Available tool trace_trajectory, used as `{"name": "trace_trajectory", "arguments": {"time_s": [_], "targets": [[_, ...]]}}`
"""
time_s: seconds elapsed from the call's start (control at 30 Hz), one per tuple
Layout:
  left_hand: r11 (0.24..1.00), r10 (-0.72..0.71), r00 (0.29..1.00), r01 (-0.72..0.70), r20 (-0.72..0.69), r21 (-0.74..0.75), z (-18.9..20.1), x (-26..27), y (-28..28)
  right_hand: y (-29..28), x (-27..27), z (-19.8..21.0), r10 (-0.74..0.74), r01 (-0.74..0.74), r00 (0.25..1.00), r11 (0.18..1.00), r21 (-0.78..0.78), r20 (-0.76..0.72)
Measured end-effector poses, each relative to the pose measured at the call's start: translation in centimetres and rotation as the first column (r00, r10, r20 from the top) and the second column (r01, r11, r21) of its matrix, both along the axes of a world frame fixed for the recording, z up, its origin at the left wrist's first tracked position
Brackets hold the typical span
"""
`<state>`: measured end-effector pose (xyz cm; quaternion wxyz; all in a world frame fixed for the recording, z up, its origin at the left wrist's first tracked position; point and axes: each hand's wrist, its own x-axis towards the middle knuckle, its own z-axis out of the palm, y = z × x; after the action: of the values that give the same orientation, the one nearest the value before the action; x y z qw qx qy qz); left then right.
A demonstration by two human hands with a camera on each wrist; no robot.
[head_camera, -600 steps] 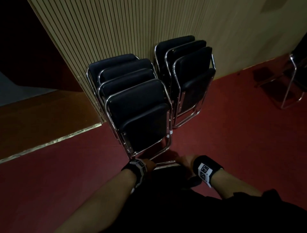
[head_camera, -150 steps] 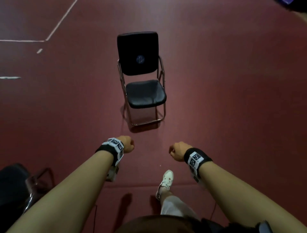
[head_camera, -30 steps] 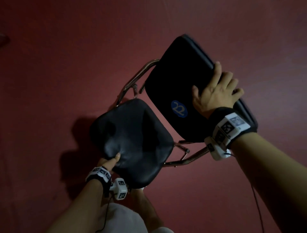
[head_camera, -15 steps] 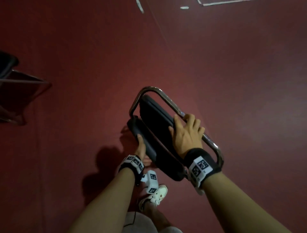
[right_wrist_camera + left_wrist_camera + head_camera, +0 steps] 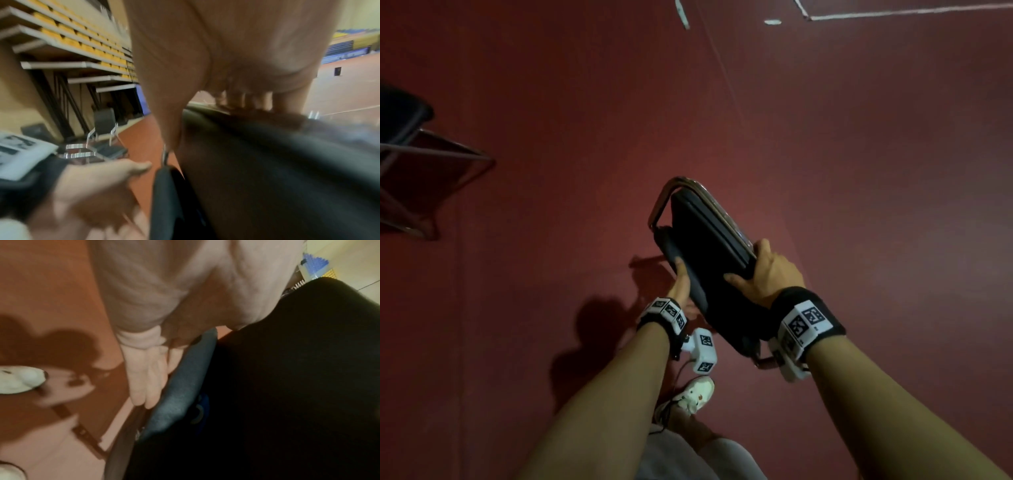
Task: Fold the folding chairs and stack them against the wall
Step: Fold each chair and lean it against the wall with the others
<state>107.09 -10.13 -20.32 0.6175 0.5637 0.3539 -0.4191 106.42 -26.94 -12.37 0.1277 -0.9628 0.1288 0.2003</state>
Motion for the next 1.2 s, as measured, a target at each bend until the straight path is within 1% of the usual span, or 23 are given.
{"name": "trace_trajectory", "arguments": {"time_s": [0.07, 0.13, 0.2, 0.27, 0.33, 0.37, 0.4, 0.47, 0.5, 0.57, 0.6, 0.63, 0.7, 0.77, 0.8, 0.83, 0.87, 0.97, 1.0, 1.03, 1.07, 1.17, 1.2], "targets": [[1.0, 0.009, 1.0, -0.009, 0.0, 0.015, -0.4, -0.3, 0.9, 0.1, -0.1, -0.3, 0.012, -0.012, 0.997, 1.0, 0.005, -0.081], [0.998, 0.016, 1.0, -0.015, -0.025, 0.058, -0.5, -1.4, 2.3, 1.0, -0.9, -1.0, -0.01, 0.016, 0.994, 0.998, 0.058, -0.106], [0.996, -0.003, 1.0, 0.003, -0.002, 0.094, -0.2, -2.3, 3.7, 2.2, -1.4, -1.4, -0.008, 0.022, 0.991, 0.995, 0.1, -0.136], [0.986, -0.112, 0.992, 0.104, 0.052, 0.132, 1.0, -2.5, 5.2, 3.0, -1.0, -1.4, 0.009, 0.012, 0.986, 0.992, 0.128, -0.164], [0.957, -0.264, 0.952, 0.24, 0.157, 0.161, 2.2, -1.2, 6.5, 3.6, -1.2, -1.2, 0.032, -0.007, 0.98, 0.992, 0.13, -0.196], [0.925, -0.363, 0.902, 0.319, 0.232, 0.208, 2.8, -0.3, 7.2, 3.8, -1.7, -1.2, 0.043, -0.018, 0.977, 0.993, 0.119, -0.211], [0.871, -0.474, 0.825, 0.387, 0.308, 0.303, 3.2, 1.1, 8.0, 3.9, -2.3, -1.5, 0.058, -0.037, 0.973, 0.994, 0.098, -0.222], [0.744, -0.644, 0.654, 0.414, 0.397, 0.525, 4.9, 4.2, 10.3, 4.4, -3.4, -2.2, 0.1, -0.086, 0.961, 0.994, 0.067, -0.258], [0.653, -0.735, 0.548, 0.409, 0.4, 0.638, 5.7, 5.7, 11.6, 4.9, -3.8, -2.6, 0.13, -0.116, 0.951, 0.991, 0.064, -0.28], [0.429, -0.899, 0.268, 0.373, 0.348, 0.822, 7.4, 8.9, 14.0, 6.1, -3.7, -3.4, 0.194, -0.178, 0.933, 0.981, 0.078, -0.304], [0.317, -0.948, 0.128, 0.38, 0.29, 0.869, 7.8, 10.6, 14.9, 6.9, -3.2, -3.6, 0.216, -0.198, 0.928, 0.976, 0.088, -0.302], [0.215, -0.973, 0.013, 0.417, 0.231, 0.883, 8.0, 12.1, 14.9, 7.3, -2.7, -3.5, 0.236, -0.22, 0.923, 0.972, 0.089, -0.302], [0.01, -0.971, -0.201, 0.51, 0.131, 0.86, 8.1, 14.7, 13.7, 7.6, -1.2, -3.0, 0.248, -0.238, 0.916, 0.969, 0.069, -0.316], [-0.212, -0.907, -0.42, 0.534, 0.039, 0.818, 7.4, 16.7, 11.8, 7.1, 0.7, -2.3, 0.22, -0.221, 0.922, 0.975, 0.031, -0.32], [-0.307, -0.868, -0.496, 0.529, -0.005, 0.791, 6.7, 17.0, 11.2, 6.8, 1.2, -1.8, 0.211, -0.216, 0.921, 0.976, 0.023, -0.327], [-0.371, -0.838, -0.545, 0.529, -0.03, 0.763, 5.7, 17.2, 10.9, 6.5, 1.5, -1.6, 0.204, -0.209, 0.92, 0.978, 0.019, -0.335], [-0.389, -0.821, -0.571, 0.535, -0.019, 0.75, 4.7, 17.1, 10.7, 6.4, 1.6, -1.4, 0.192, -0.196, 0.918, 0.98, 0.023, -0.347], [-0.322, -0.821, -0.568, 0.542, 0.056, 0.776, 3.4, 16.7, 10.8, 6.8, 1.1, -1.4, 0.172, -0.164, 0.905, 0.985, 0.054, -0.389], [-0.315, -0.819, -0.569, 0.545, 0.067, 0.777, 3.4, 16.8, 10.7, 6.9, 0.9, -1.4, 0.171, -0.159, 0.901, 0.985, 0.063, -0.399], [-0.33, -0.813, -0.579, 0.547, 0.063, 0.769, 3.5, 17.0, 10.6, 7.0, 0.9, -1.6, 0.174, -0.16, 0.901, 0.985, 0.069, -0.397], [-0.353, -0.803, -0.593, 0.549, 0.056, 0.758, 3.8, 17.1, 10.6, 7.2, 1.1, -1.6, 0.18, -0.166, 0.905, 0.984, 0.07, -0.385], [-0.488, -0.758, -0.651, 0.523, -0.043, 0.699, 4.8, 17.7, 11.4, 8.1, 1.8, -1.7, 0.18, -0.162, 0.906, 0.984, 0.078, -0.383], [-0.522, -0.752, -0.654, 0.513, -0.084, 0.682, 5.0, 17.9, 12.0, 8.7, 2.2, -1.6, 0.172, -0.144, 0.906, 0.985, 0.099, -0.387]]}}
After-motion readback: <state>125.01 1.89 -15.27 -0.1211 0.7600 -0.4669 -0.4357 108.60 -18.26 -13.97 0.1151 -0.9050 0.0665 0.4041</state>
